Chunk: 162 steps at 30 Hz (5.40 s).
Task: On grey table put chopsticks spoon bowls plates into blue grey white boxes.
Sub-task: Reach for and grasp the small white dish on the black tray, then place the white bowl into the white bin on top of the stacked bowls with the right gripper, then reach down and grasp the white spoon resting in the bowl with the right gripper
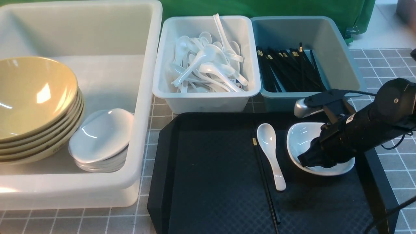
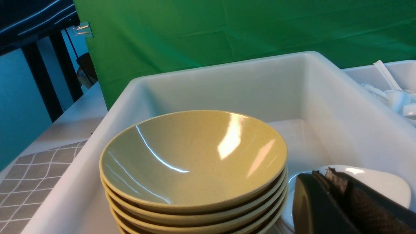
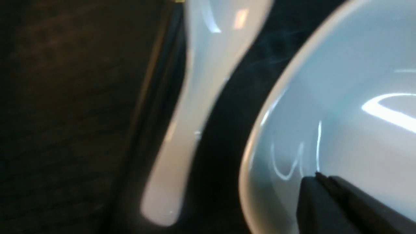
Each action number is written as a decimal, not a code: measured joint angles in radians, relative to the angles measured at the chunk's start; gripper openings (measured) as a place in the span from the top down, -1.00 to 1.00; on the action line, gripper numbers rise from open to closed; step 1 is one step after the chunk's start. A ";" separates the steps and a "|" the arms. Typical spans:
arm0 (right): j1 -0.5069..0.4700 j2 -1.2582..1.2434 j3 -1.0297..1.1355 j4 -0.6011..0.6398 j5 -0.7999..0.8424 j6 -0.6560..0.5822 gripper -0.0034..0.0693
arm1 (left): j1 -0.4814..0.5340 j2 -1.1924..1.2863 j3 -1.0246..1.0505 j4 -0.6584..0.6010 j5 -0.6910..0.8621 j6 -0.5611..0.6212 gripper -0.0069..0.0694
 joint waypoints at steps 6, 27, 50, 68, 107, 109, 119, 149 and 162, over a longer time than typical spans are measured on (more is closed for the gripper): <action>-0.072 -0.128 0.000 -0.019 0.005 0.056 0.27 | 0.000 0.000 0.000 0.003 0.000 0.000 0.84; -0.152 0.029 -0.025 0.085 -0.027 0.027 0.57 | 0.000 0.000 0.000 0.007 0.000 0.000 0.84; 0.518 0.253 -0.733 0.299 -0.135 -0.163 0.68 | 0.000 0.000 0.000 0.010 -0.001 0.000 0.84; 0.415 0.148 -0.867 -0.021 0.247 -0.092 0.08 | 0.000 0.000 0.000 0.010 -0.001 0.007 0.84; 0.217 -0.570 0.135 -0.174 0.206 0.077 0.79 | 0.005 1.461 -0.748 -0.342 0.296 0.161 0.84; 0.217 -0.570 0.136 -0.173 0.206 0.077 0.79 | 0.018 1.451 -0.748 -0.296 0.295 0.102 0.84; 0.217 -0.569 0.136 -0.173 0.201 0.101 0.76 | -0.013 1.352 -0.748 -0.318 0.280 0.038 0.84; 0.240 0.119 -0.075 -0.060 -0.135 0.203 0.31 | -0.233 0.384 -0.245 -0.216 0.368 0.179 0.84; 0.239 0.096 -0.074 -0.090 -0.032 0.203 0.56 | -0.233 0.243 -0.137 -0.147 0.349 0.179 0.84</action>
